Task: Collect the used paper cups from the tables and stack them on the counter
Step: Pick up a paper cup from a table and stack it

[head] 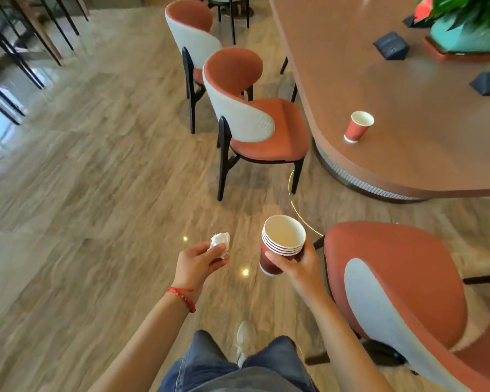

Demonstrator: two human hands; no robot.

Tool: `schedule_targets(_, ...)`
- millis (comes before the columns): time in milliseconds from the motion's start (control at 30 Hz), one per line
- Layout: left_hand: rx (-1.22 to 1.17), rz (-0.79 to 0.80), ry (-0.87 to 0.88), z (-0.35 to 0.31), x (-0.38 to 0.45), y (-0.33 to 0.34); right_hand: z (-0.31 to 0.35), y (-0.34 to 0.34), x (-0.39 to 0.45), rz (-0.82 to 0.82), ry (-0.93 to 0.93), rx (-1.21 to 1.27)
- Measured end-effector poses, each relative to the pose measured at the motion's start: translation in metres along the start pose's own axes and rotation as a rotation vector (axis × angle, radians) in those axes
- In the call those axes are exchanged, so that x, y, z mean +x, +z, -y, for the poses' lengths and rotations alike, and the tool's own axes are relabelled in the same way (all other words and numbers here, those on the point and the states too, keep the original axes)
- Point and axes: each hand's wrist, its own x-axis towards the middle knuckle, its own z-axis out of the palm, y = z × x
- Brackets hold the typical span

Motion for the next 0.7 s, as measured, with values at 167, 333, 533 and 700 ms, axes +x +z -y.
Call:
schedule_targets(167,0.035,0.019,-0.011,-0.032,0.052,0.037,0.013,-0.007,0.067,-0.008,0.003,-0.002)
schedule_targets(333,0.065,0.061,-0.041,-0.063,0.112,0.070,0.017,-0.010,0.124,-0.055,0.036,0.011)
schedule_targets(533,0.150,0.154,-0.058,-0.105,0.195,0.118,0.029,-0.013,0.201,-0.194,0.072,0.057)
schedule_targets(700,0.327,0.282,-0.063,-0.141,0.261,0.160,0.039,-0.014,0.254,-0.344,0.097,0.119)
